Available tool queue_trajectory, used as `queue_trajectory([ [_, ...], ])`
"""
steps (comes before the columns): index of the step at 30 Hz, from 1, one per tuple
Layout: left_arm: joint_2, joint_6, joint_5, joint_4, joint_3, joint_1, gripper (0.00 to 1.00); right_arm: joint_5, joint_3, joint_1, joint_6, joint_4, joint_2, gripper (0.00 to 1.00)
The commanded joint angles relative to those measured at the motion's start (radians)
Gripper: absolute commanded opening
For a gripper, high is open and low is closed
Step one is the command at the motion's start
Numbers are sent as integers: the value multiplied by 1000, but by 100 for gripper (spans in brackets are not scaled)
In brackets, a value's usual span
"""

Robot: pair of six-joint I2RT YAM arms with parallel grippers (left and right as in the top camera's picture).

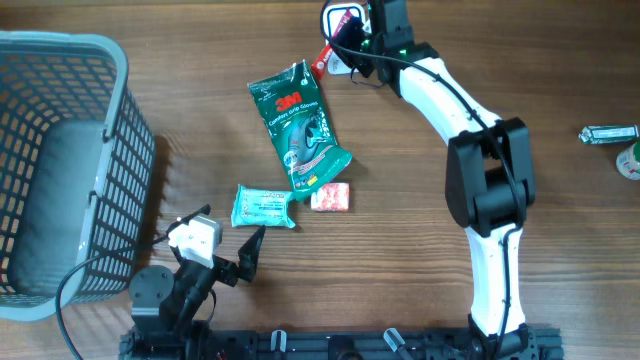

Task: Scan the item barcode
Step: 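Carry the Nescafe stick to the right edge and drop it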

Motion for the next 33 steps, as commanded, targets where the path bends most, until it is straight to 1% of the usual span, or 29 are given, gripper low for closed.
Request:
queue_trajectory([
  [1,-6,-10,12,2,-7,3,100,55,24,-9,24,-8,32,5],
  [3,-6,-9,12,2,-7,3,100,57,32,-10,7,-11,31,5],
  [6,-6,-9,12,2,-7,3,100,-8,48,-18,-38,-26,29,5],
  [8,-6,-9,12,2,-7,3,100,-46,75,-26,-45,-69,19,5],
  [9,-6,-9,12,2,-7,3,100,-58,88,-33,-71,-104,-2,5],
  [13,-6,-10,12,3,-7,3,100,-39,91,-89,-143,-249,-117,5],
  [16,-6,-9,12,2,-7,3,100,-14,91,-208,-135,-402,-190,5],
  [19,-6,-9,12,2,-7,3,100,0,90,-357,-83,-525,-200,5],
  [21,-6,-9,12,2,-7,3,100,64,72,-457,-81,-562,-197,5],
  [23,-6,-9,12,2,-7,3,100,160,42,-573,-83,-576,-197,5],
  [25,-6,-9,12,2,-7,3,100,200,23,-681,-106,-573,-189,5],
  [31,-6,-9,12,2,-7,3,100,219,14,-820,-115,-556,-120,5],
  [33,-6,-9,12,2,-7,3,100,220,14,-840,-127,-545,-88,5],
])
